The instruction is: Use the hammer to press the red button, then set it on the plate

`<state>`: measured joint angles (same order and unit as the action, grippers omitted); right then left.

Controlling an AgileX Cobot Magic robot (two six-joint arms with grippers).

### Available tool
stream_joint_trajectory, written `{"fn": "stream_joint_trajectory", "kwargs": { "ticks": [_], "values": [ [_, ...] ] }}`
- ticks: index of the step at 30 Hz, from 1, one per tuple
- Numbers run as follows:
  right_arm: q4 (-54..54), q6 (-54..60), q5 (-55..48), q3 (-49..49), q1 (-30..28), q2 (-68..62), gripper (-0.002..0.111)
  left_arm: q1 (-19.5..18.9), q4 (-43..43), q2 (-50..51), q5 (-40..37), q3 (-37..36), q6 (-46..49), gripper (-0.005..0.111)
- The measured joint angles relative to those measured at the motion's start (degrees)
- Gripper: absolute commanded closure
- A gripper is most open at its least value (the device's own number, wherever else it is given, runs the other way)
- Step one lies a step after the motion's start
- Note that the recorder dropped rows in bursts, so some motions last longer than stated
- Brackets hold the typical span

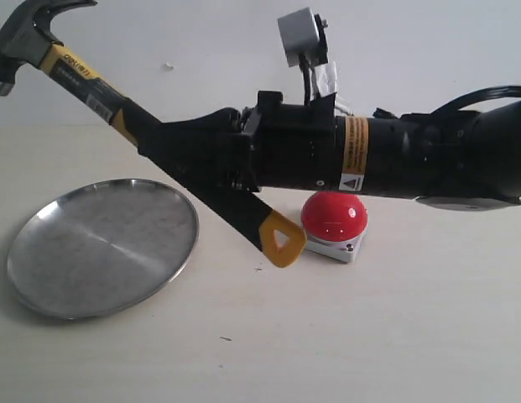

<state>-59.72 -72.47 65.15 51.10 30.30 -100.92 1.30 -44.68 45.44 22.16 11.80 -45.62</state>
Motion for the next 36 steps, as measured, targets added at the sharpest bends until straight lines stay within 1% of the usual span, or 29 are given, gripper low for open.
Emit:
{"fn": "stream_joint_trajectory", "kwargs": {
  "ticks": [4,9,14,18,21,23,27,29,31,36],
  "values": [
    [1.8,2.3,1.6,-1.0,0.0,-5.3,0.108,0.0,0.0,0.0,0.0,0.0,0.0,0.107],
    [8.8,4.0,-0.6,-1.2,0.0,-11.0,0.108,0.0,0.0,0.0,0.0,0.0,0.0,0.107],
    [12.5,6.2,-1.3,-1.2,-0.1,-12.1,0.108,0.0,0.0,0.0,0.0,0.0,0.0,0.107],
    [15.2,5.8,-1.9,0.3,-0.1,-12.1,0.108,0.0,0.0,0.0,0.0,0.0,0.0,0.107],
    [15.6,2.4,-8.2,4.7,0.3,-12.1,0.108,0.0,0.0,0.0,0.0,0.0,0.0,0.107],
    [15.6,0.7,-15.3,8.8,1.4,-12.1,0.108,0.0,0.0,0.0,0.0,0.0,0.0,0.107],
    [15.2,-0.5,-33.5,17.1,5.5,-12.1,0.108,0.0,0.0,0.0,0.0,0.0,0.0,0.107],
    [14.9,-0.5,-39.4,20.4,7.5,-12.2,0.108,0.0,0.0,0.0,0.0,0.0,0.0,0.107],
    [14.9,-0.5,-42.2,23.1,9.0,-12.7,0.108,0.0,0.0,0.0,0.0,0.0,0.0,0.107],
    [16.1,-3.7,-40.9,26.0,9.7,-15.7,0.108,0.0,0.0,0.0,0.0,0.0,0.0,0.107]
  ]
}}
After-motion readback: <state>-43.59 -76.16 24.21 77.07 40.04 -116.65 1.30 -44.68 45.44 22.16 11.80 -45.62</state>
